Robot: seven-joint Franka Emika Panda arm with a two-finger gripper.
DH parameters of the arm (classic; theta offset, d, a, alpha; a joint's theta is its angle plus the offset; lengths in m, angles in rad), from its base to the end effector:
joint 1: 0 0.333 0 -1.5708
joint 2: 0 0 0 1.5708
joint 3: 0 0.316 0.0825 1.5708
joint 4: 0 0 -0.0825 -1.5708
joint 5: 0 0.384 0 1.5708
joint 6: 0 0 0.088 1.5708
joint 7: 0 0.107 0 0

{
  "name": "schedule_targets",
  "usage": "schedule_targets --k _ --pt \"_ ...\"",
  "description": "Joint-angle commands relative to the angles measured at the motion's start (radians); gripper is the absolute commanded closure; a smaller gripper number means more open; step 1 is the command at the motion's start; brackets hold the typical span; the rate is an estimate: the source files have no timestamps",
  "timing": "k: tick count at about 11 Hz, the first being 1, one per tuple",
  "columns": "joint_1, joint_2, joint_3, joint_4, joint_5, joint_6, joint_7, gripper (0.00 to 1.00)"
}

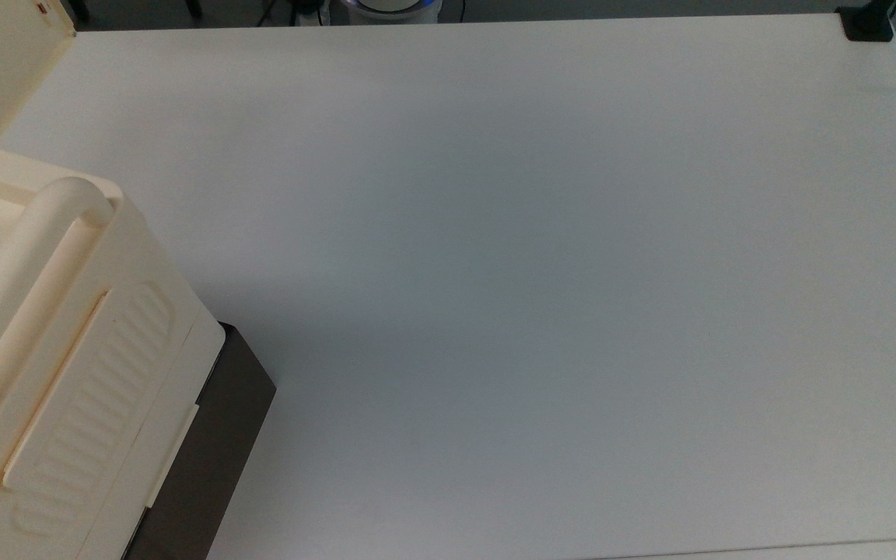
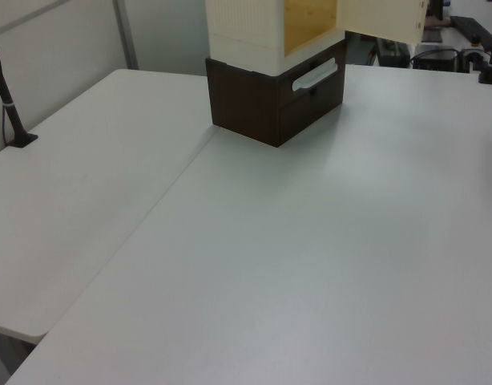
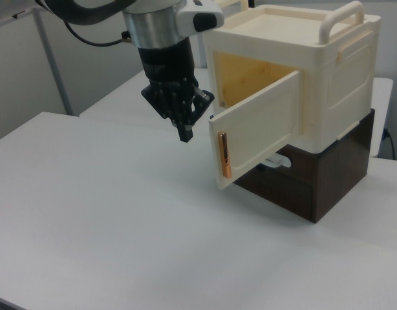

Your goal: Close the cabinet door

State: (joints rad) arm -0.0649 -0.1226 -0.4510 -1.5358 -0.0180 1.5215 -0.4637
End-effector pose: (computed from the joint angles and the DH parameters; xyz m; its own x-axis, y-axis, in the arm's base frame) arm 0.4365 -0.2703 0.6948 0.9934 -0.0527 0.1016 -0.0541 -0.9985 0.0111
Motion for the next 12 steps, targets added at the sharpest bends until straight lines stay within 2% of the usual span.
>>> schedule_targets --k 1,6,10,12 --pt "0.008 0.012 -0.046 -0.026 -0.017 0.132 -0.032 1.00" --pt "-0.013 0.078 -0.052 -0.088 0.012 0.371 -0.043 1.00" --pt "-0.004 0.123 -0.048 -0.093 0.128 0.425 -0.035 1.00" --pt "-0.001 0.133 -0.048 -0.093 0.209 0.444 -0.029 1.00"
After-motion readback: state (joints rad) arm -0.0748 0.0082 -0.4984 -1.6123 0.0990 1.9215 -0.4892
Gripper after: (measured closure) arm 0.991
